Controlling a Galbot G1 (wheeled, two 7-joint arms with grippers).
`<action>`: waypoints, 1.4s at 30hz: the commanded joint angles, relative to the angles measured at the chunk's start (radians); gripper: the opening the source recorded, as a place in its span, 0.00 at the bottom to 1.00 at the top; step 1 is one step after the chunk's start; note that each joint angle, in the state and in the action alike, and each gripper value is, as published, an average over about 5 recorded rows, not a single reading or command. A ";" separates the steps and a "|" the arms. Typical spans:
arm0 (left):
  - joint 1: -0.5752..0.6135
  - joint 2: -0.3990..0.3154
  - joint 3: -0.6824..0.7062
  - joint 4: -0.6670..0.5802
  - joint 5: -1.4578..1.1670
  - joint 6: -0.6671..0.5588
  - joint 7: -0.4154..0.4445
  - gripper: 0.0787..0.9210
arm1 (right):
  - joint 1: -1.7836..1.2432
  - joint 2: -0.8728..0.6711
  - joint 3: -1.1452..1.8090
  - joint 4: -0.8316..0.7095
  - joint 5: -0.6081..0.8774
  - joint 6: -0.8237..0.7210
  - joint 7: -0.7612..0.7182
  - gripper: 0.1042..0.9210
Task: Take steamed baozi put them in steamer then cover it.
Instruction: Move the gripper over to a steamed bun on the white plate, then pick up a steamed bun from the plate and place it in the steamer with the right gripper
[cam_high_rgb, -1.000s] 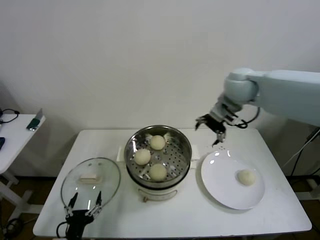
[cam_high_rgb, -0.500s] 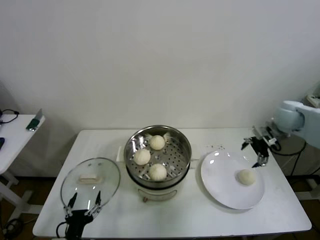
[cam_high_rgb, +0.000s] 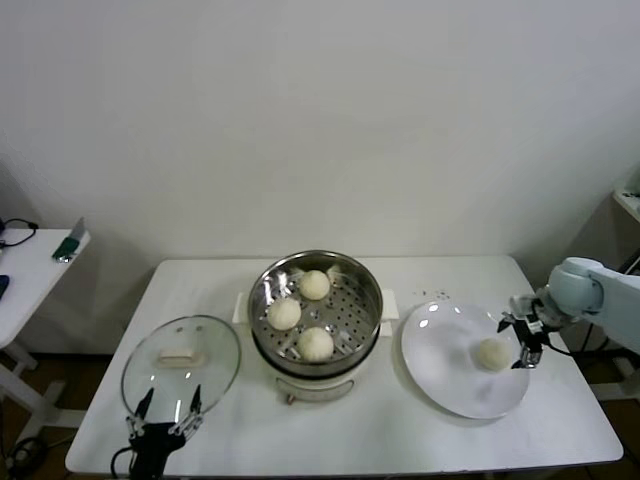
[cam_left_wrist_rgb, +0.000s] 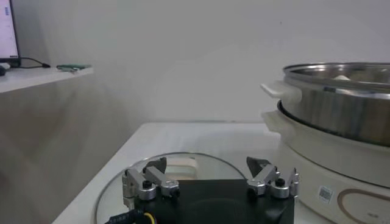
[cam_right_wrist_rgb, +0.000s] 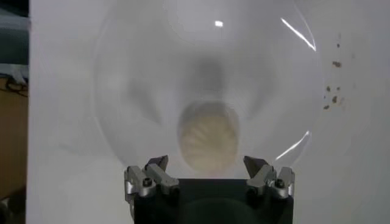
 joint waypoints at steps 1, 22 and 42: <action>0.000 0.000 0.000 -0.001 0.001 0.000 0.000 0.88 | -0.150 0.062 0.129 -0.087 -0.036 -0.032 0.041 0.88; 0.005 -0.004 -0.003 -0.003 0.002 -0.002 -0.001 0.88 | -0.102 0.086 0.092 -0.082 -0.002 -0.043 0.001 0.74; -0.004 -0.003 0.004 0.002 0.000 0.000 -0.002 0.88 | 0.836 0.280 -0.509 0.184 0.483 -0.069 -0.088 0.61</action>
